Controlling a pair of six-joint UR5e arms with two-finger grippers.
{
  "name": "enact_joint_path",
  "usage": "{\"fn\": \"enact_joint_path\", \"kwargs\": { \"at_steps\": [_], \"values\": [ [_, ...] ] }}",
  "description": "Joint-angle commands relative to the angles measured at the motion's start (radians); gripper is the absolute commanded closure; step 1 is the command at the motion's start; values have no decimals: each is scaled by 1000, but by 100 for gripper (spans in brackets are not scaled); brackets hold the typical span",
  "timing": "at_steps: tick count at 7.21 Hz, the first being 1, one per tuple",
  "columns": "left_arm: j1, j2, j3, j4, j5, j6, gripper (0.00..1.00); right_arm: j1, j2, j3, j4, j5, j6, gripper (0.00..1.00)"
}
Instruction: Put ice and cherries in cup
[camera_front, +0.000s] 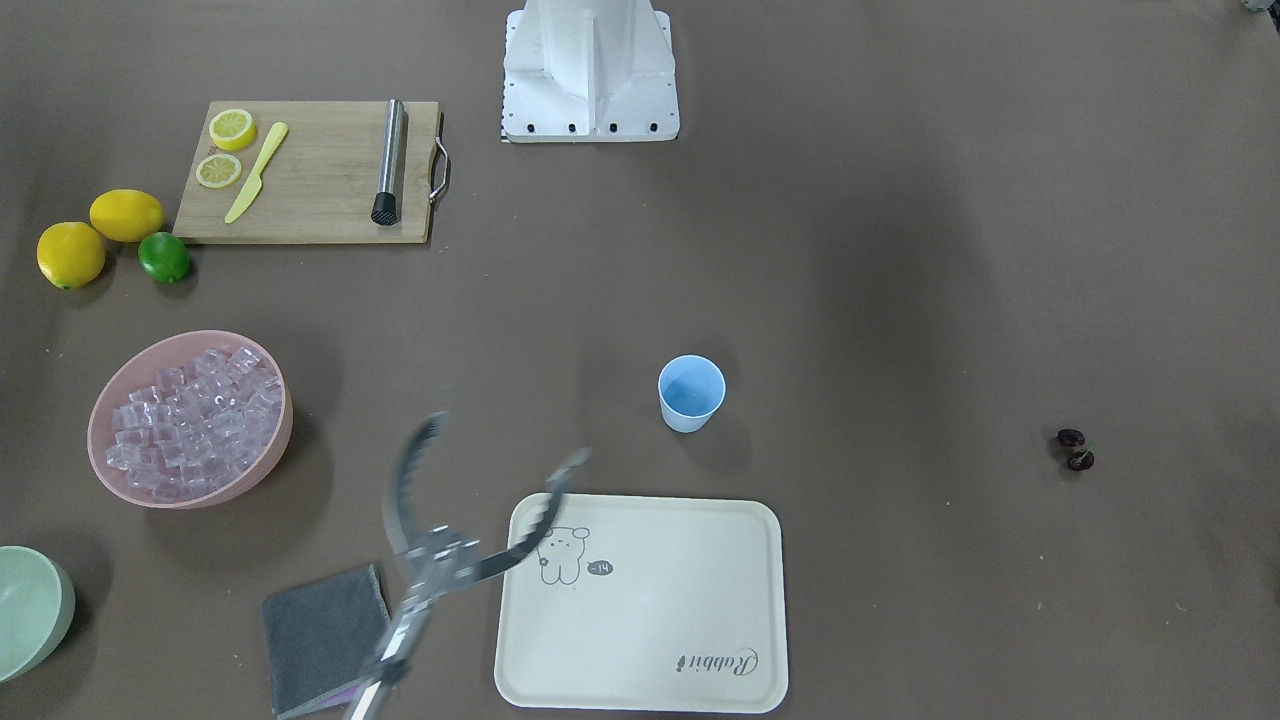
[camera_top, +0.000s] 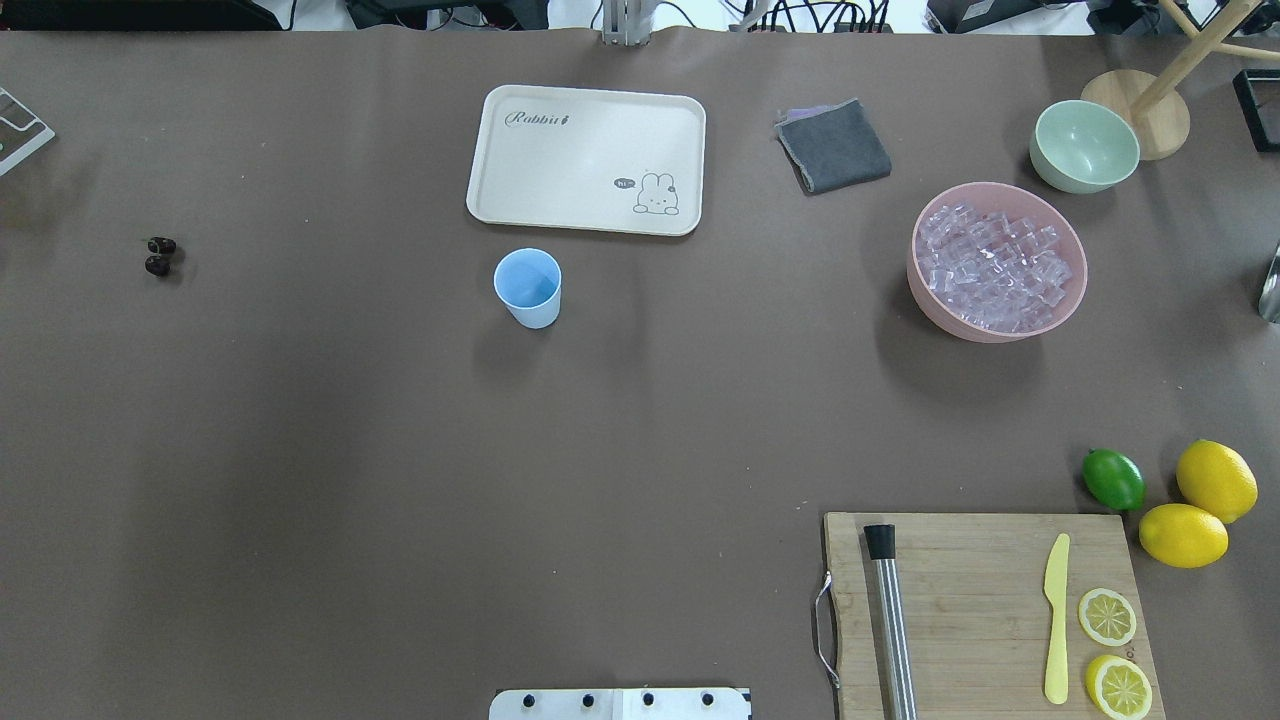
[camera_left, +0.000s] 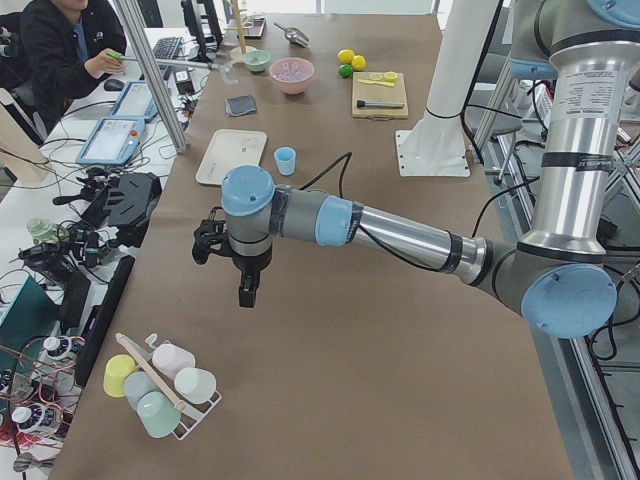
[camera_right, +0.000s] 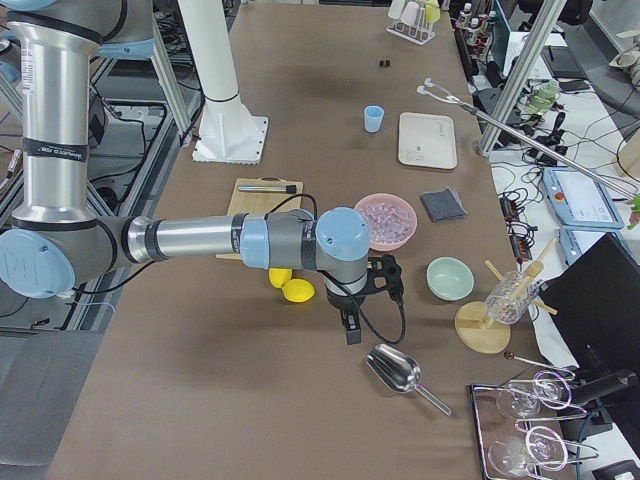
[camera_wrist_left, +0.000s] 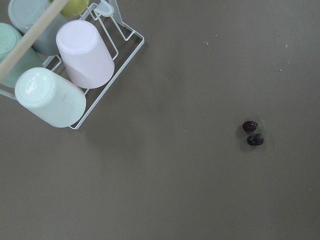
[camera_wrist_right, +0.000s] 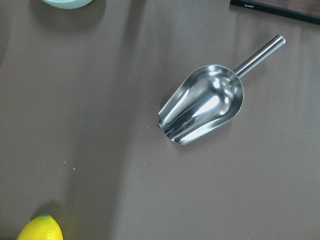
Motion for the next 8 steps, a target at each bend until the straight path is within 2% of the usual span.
{"fn": "enact_joint_path", "kwargs": {
  "at_steps": [1, 4, 5, 6, 7, 8],
  "values": [
    [0, 0, -4, 0, 0, 3, 2, 0, -1, 3, 1, -2, -2, 0],
    [-2, 2, -8, 11, 0, 2, 2, -11, -40, 22, 54, 42, 0, 0],
    [-2, 12, -7, 11, 0, 2, 2, -125, -22, 30, 105, 39, 12, 0],
    [-2, 20, -7, 6, 0, 2, 2, -246, 30, 30, 157, 50, 111, 0],
    [-3, 21, -9, 6, -2, 2, 2, -367, 73, 23, 296, 45, 247, 0],
    [-2, 23, -5, 6, -2, 2, 2, -482, 139, 24, 403, -37, 437, 0]
  ]
}}
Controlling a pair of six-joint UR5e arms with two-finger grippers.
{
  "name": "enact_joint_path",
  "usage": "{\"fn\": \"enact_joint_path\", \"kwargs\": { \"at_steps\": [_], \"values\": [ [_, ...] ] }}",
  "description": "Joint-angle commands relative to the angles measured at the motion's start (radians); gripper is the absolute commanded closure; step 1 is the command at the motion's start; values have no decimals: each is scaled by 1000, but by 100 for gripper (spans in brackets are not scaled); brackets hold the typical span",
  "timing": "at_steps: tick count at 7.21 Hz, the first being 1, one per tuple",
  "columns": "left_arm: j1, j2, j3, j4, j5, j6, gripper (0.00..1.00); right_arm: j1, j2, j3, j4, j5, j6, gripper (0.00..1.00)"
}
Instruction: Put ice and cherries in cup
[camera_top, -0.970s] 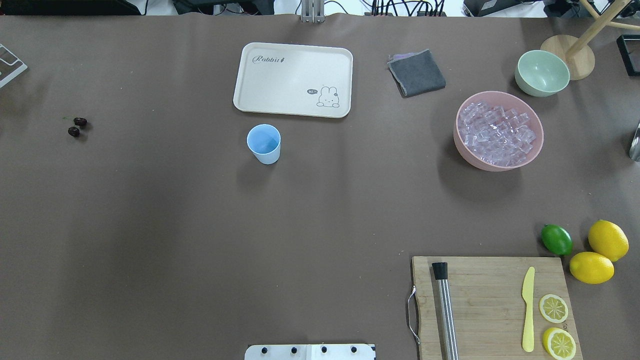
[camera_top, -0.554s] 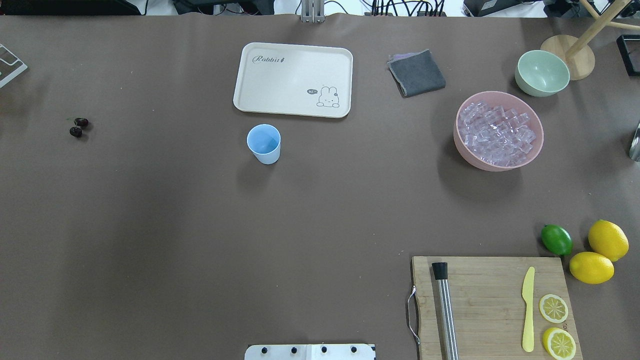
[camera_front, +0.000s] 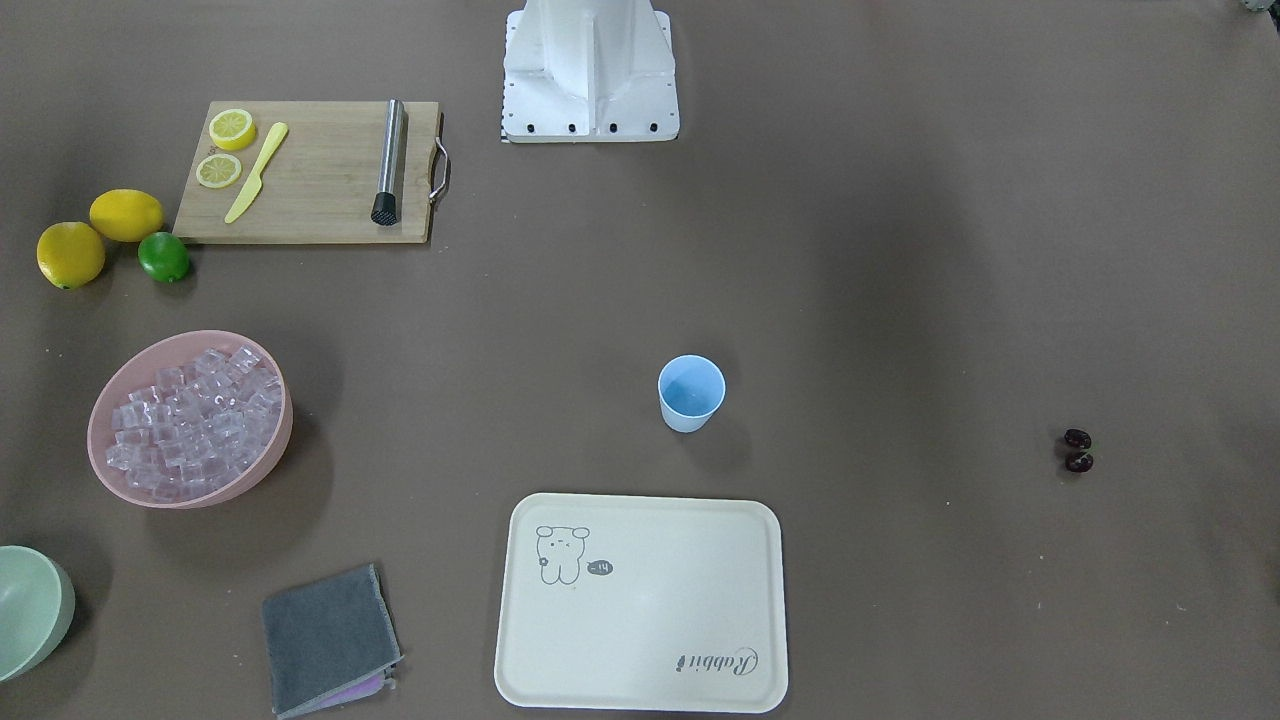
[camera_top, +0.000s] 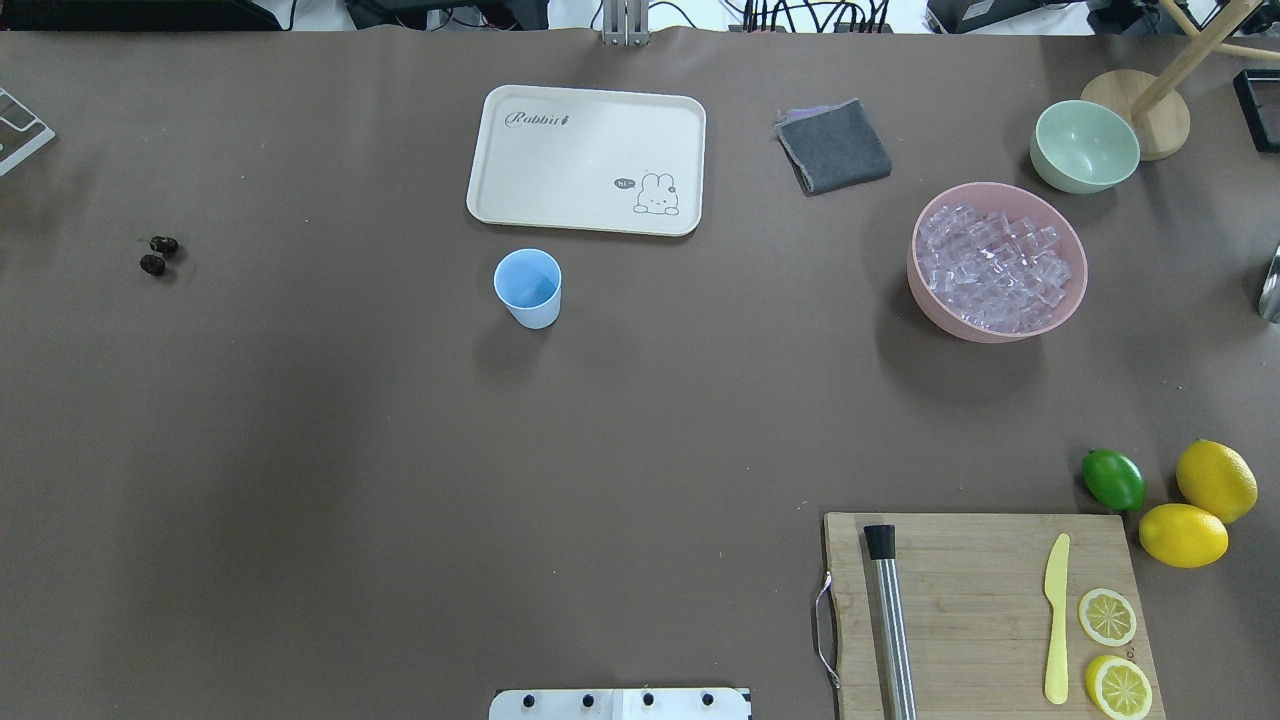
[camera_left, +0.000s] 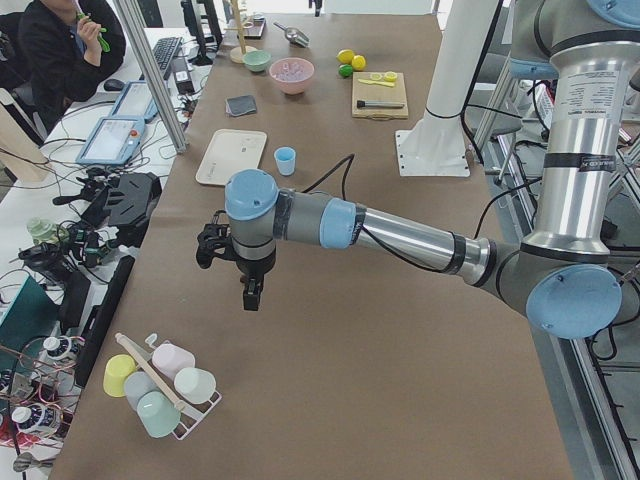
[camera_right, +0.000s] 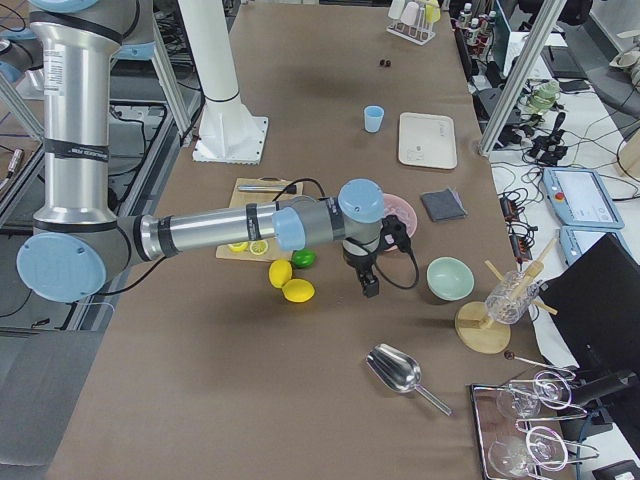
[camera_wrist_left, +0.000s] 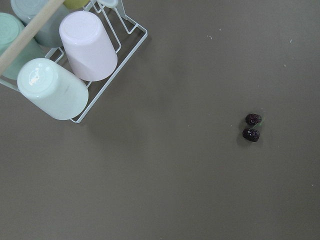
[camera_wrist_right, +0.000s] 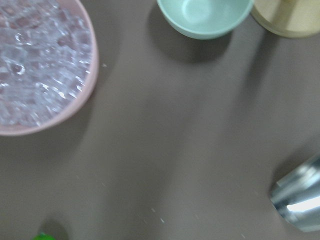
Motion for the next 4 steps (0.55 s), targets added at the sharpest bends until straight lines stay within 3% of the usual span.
{"fn": "enact_joint_path", "kwargs": {
  "at_steps": [1, 2, 4],
  "values": [
    [-1, 3, 2, -1, -1, -2, 2, -299, 149, -11, 144, -215, 302, 0],
    [-4, 2, 0, 1, -1, 0, 2, -385, 241, -88, 140, -299, 313, 2],
    [-12, 0, 0, 1, -1, -2, 2, -395, 252, -136, 134, -321, 310, 6]
  ]
}}
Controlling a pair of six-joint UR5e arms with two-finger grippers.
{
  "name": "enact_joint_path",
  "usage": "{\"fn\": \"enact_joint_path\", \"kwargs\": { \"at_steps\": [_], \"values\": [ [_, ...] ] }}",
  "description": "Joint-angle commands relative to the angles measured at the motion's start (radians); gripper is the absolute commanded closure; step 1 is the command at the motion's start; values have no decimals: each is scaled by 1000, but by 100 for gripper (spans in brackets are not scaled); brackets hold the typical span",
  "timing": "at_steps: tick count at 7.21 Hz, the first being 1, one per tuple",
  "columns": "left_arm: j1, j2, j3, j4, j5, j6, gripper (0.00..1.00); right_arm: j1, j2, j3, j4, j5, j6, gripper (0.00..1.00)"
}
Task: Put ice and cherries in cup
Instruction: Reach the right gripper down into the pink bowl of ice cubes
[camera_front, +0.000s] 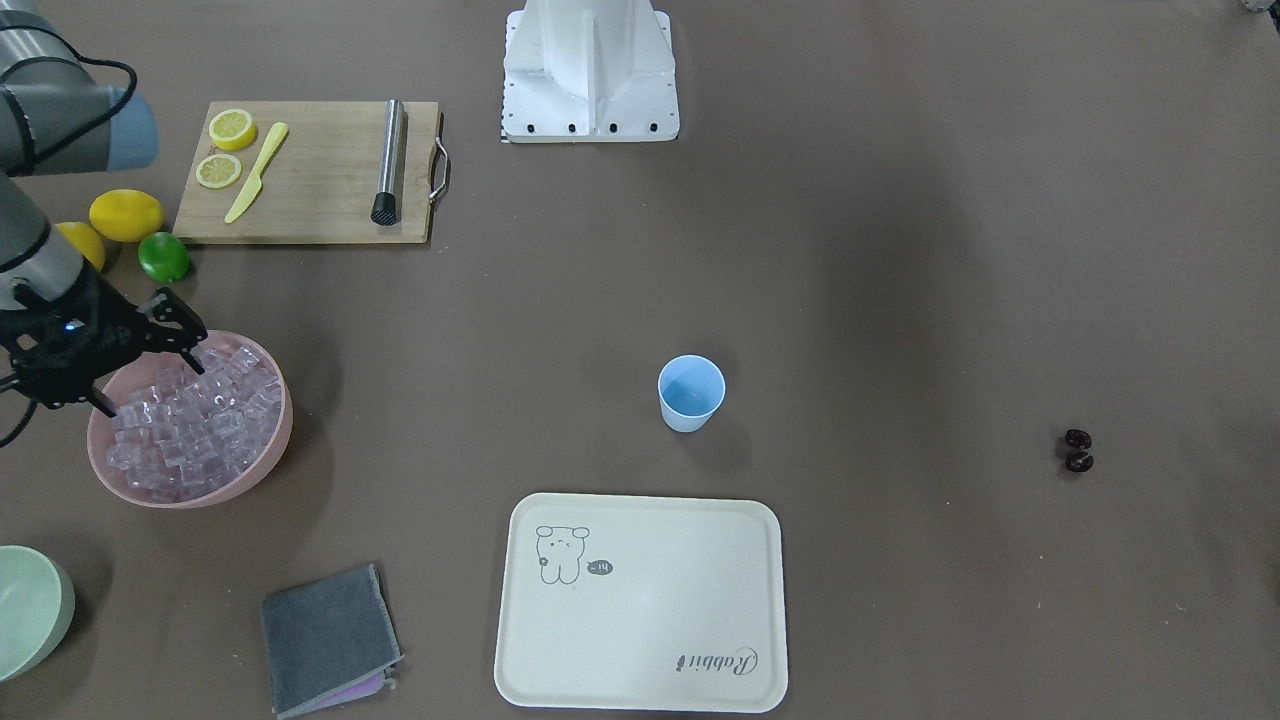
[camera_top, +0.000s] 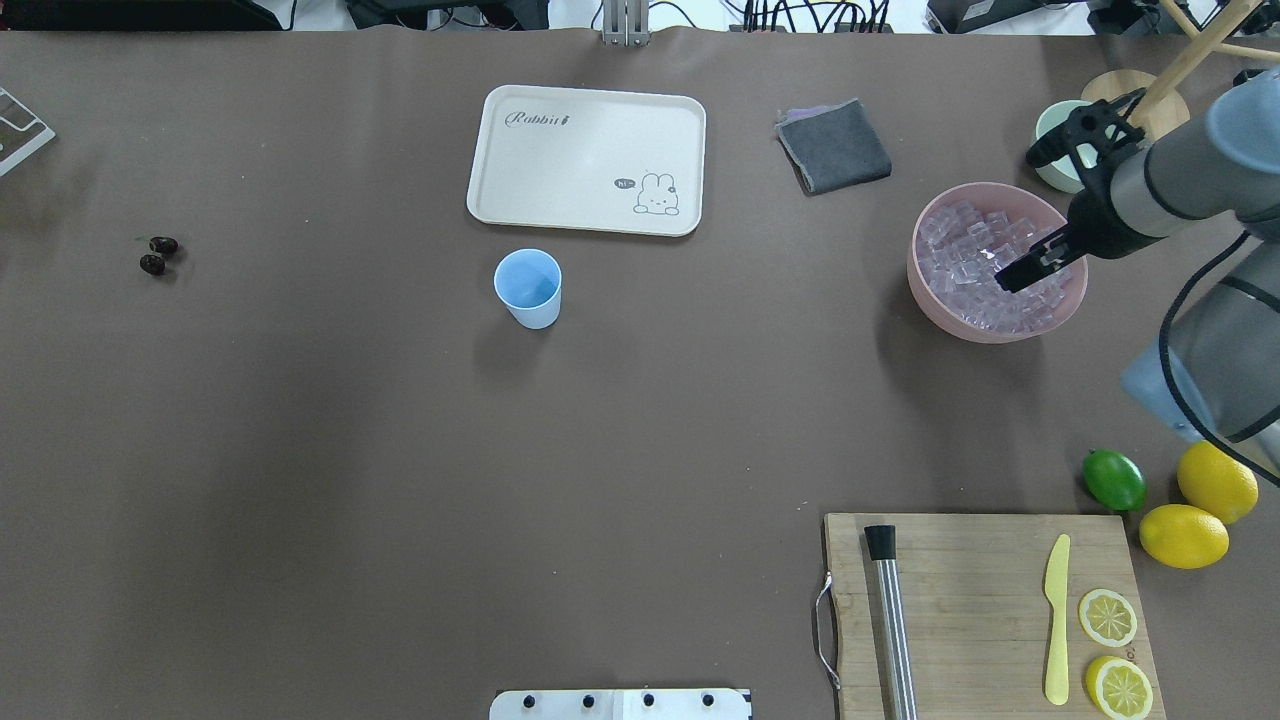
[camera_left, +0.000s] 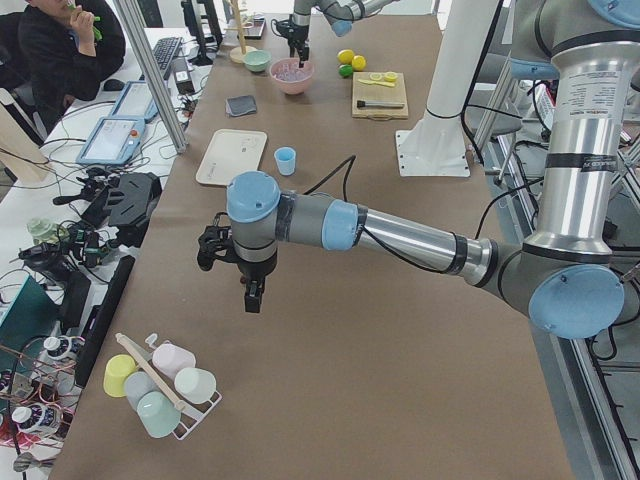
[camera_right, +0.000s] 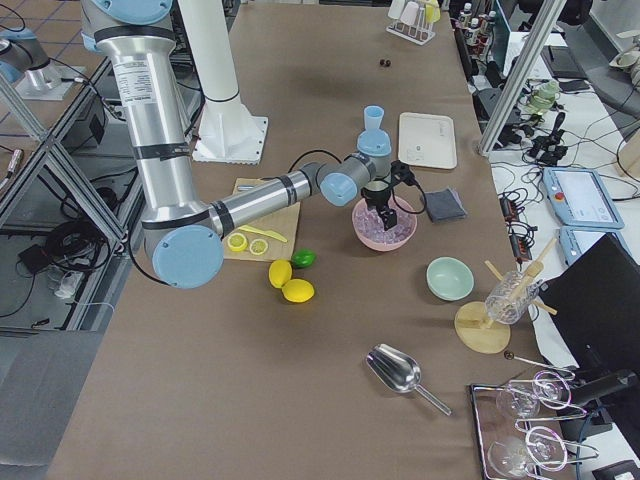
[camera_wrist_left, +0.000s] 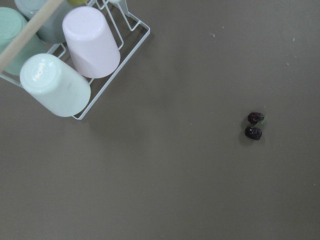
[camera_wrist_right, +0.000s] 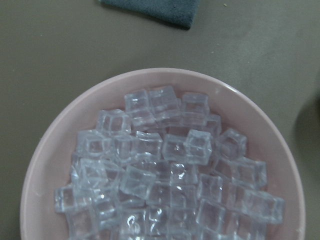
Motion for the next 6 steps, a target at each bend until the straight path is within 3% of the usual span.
{"fn": "enact_joint_path", "kwargs": {
  "at_steps": [1, 2, 4, 5, 6],
  "values": [
    [-3, -1, 0, 0, 0, -1, 2, -22, 19, -19, -76, -124, 17, 4],
    [-3, -1, 1, -1, 0, -1, 2, -26, 68, 15, -228, -186, 41, 4],
    [-3, -1, 0, -3, 0, -4, 2, -93, 192, 79, -538, -292, 339, 12],
    [-3, -3, 3, -4, 0, -4, 2, -112, 189, 78, -567, -351, 395, 18],
    [-3, -3, 1, -4, 0, -4, 2, -142, 147, 87, -582, -439, 297, 18]
  ]
}}
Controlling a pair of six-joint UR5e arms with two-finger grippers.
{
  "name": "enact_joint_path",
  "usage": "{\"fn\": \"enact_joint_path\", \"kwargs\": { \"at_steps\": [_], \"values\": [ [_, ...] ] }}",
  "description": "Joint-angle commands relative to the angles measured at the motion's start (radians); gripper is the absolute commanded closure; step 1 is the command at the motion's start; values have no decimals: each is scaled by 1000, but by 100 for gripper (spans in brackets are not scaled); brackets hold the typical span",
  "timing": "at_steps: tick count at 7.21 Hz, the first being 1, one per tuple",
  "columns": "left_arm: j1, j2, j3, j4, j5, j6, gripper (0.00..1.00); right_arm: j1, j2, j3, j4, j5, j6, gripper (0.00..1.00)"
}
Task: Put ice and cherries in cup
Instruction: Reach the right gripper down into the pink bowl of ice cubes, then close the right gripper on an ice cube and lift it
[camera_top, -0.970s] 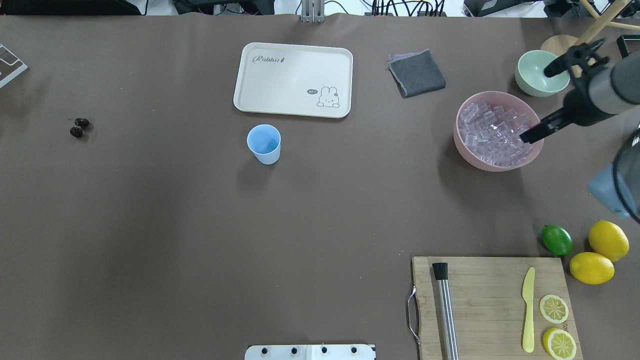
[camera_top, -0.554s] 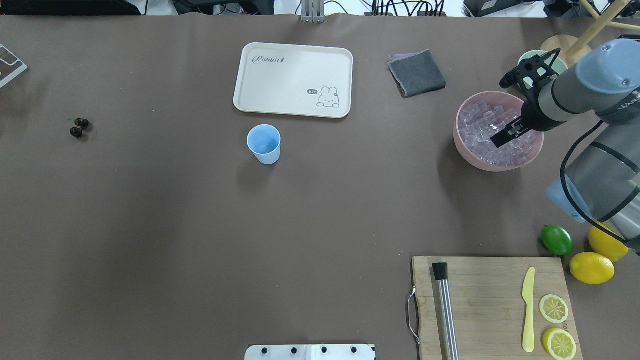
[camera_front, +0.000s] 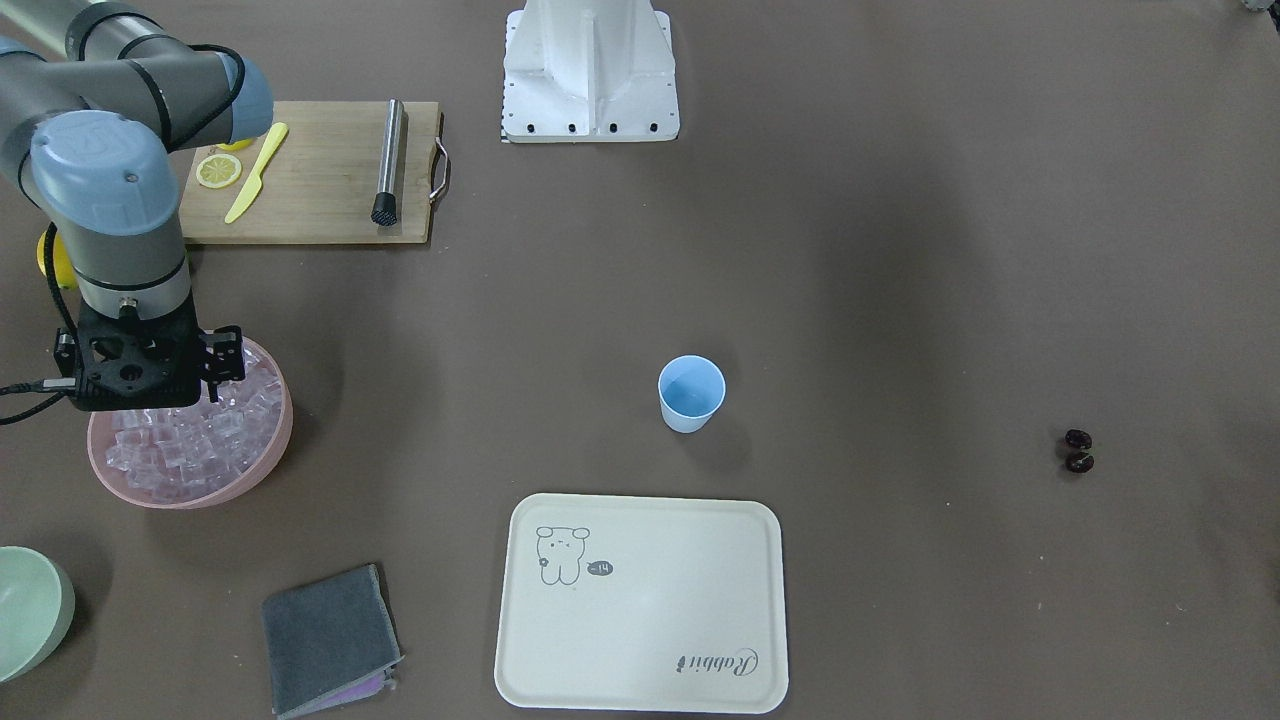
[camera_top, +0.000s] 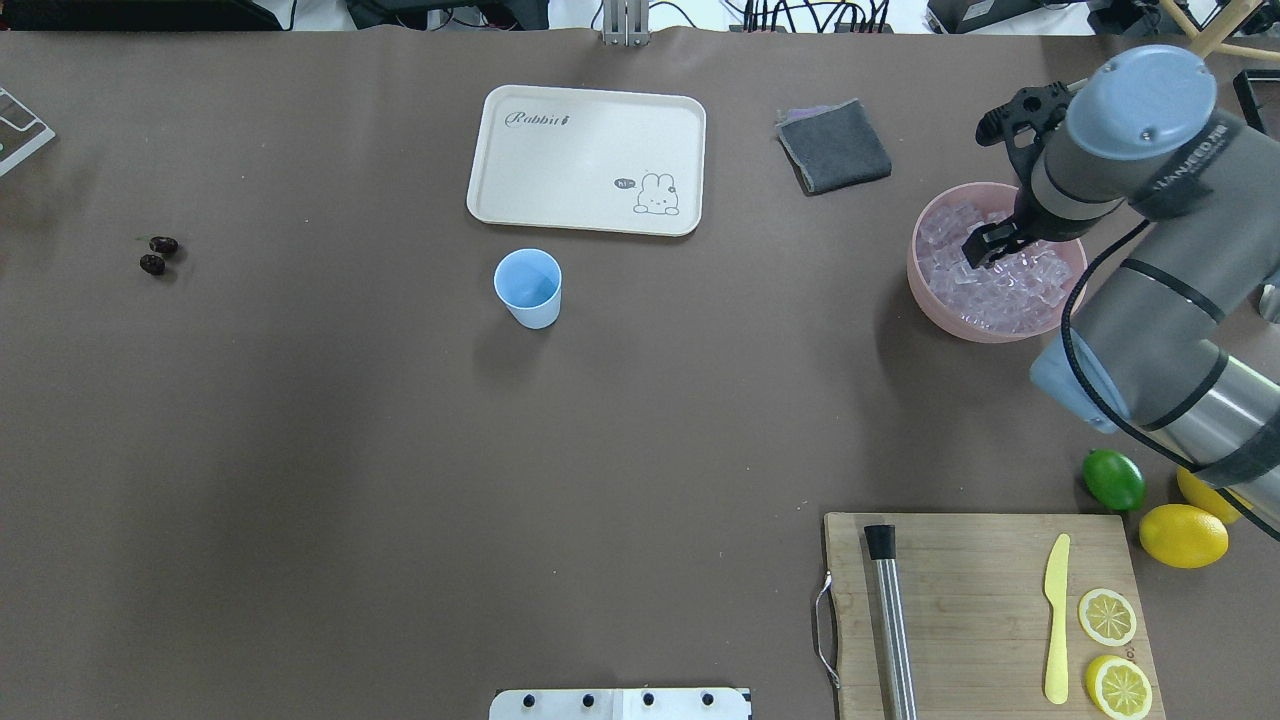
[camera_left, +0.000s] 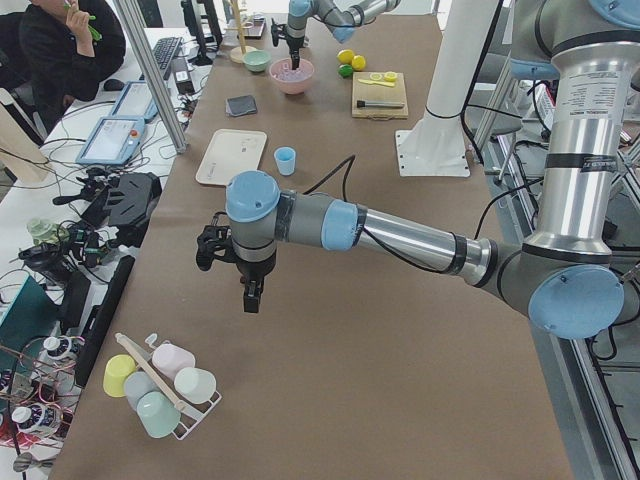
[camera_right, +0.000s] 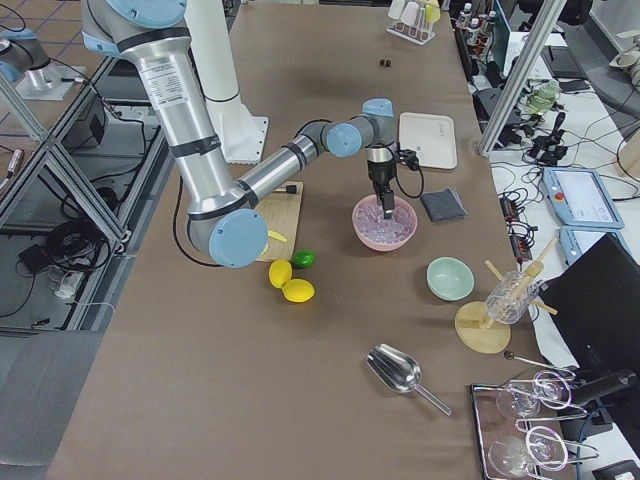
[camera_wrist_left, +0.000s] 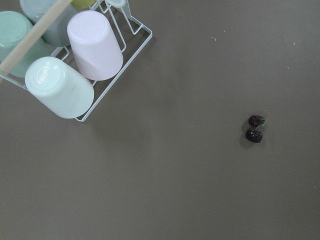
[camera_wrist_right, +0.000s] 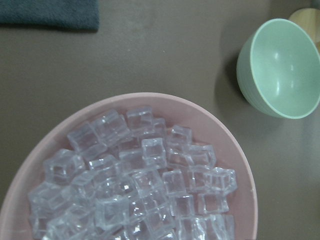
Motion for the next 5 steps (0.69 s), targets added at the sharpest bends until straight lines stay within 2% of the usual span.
{"fn": "enact_joint_path", "kwargs": {
  "at_steps": [1, 2, 3, 4, 5],
  "values": [
    [0, -1, 0, -1, 0, -2, 2, -78, -44, 7, -48, -273, -239, 16],
    [0, 1, -1, -2, 0, -2, 2, -83, -48, -5, -49, -291, -340, 16],
    [0, 1, 0, -2, 0, -2, 2, -94, -39, -9, -51, -287, -339, 16],
    [0, 1, 3, -4, 0, -2, 2, -100, -39, -28, -36, -252, -330, 18],
    [0, 1, 2, -4, 0, -2, 2, -101, -36, -29, -20, -206, -338, 24]
  ]
}}
